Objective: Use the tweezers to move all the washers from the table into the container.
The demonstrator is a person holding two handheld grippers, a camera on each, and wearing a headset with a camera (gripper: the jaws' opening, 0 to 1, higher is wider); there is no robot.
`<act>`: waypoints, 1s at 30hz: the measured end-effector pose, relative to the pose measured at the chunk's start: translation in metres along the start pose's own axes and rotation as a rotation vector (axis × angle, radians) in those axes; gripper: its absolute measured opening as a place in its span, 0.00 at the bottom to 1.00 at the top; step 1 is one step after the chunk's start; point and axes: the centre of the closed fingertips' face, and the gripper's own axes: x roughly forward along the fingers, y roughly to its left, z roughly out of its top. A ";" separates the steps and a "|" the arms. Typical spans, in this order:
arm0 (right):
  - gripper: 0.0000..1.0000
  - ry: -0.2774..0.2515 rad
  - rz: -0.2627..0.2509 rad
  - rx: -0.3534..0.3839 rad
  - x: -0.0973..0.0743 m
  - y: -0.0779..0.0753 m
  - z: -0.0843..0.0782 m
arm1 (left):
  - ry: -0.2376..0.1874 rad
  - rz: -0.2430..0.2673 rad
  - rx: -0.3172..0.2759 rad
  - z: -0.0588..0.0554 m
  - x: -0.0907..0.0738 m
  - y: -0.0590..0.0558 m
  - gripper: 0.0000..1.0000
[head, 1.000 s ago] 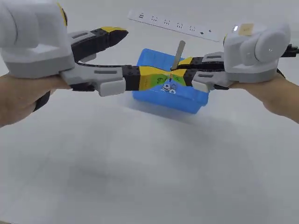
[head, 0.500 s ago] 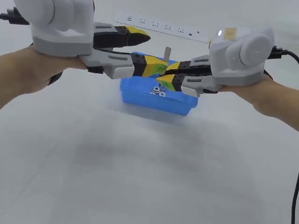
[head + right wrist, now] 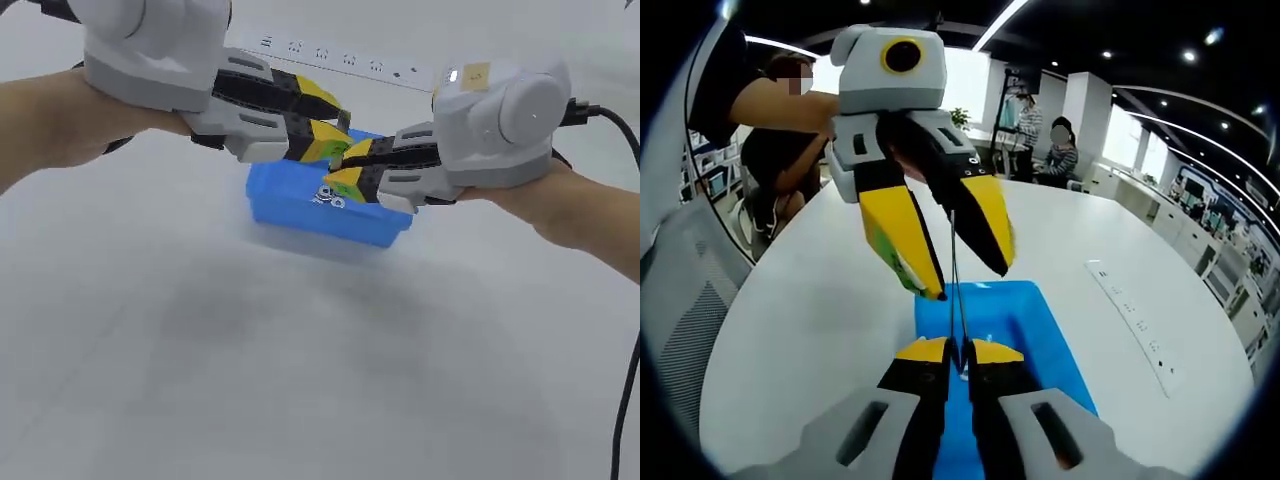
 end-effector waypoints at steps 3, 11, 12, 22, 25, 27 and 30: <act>0.08 0.002 0.002 -0.004 -0.001 0.001 0.000 | 0.012 -0.019 0.027 0.002 -0.001 -0.004 0.09; 0.08 -0.001 0.008 -0.044 -0.009 0.006 0.008 | 0.025 -0.039 0.130 0.004 -0.009 -0.007 0.06; 0.08 -0.003 0.007 -0.050 -0.010 0.007 0.009 | 0.026 -0.041 0.134 0.005 -0.011 -0.008 0.06; 0.08 -0.017 0.028 -0.126 -0.031 0.024 0.029 | -0.042 -0.063 0.099 0.020 -0.032 -0.023 0.05; 0.08 -0.016 0.055 -0.145 -0.037 0.037 0.033 | -0.053 -0.096 0.084 0.025 -0.035 -0.038 0.05; 0.08 -0.013 0.082 -0.157 -0.040 0.048 0.034 | -0.048 -0.129 0.067 0.024 -0.040 -0.046 0.05; 0.08 -0.009 0.107 -0.166 -0.042 0.058 0.035 | -0.047 -0.165 0.042 0.023 -0.046 -0.056 0.05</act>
